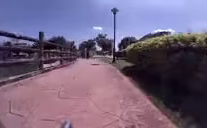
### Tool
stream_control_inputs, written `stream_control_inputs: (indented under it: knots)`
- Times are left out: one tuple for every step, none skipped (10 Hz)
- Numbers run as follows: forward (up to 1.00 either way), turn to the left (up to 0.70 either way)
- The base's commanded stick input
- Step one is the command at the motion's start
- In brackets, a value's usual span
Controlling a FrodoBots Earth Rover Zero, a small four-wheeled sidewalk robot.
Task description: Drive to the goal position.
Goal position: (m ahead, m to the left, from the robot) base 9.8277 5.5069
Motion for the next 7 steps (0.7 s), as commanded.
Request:
stream_control_inputs:
  knots:
    - [0.7, 0.0]
    - [0.7, 0.0]
    - [0.7, 0.0]
    - [0.7, 0.0]
    - [0.7, 0.0]
    - [0.7, 0.0]
    - [0.7, 0.0]
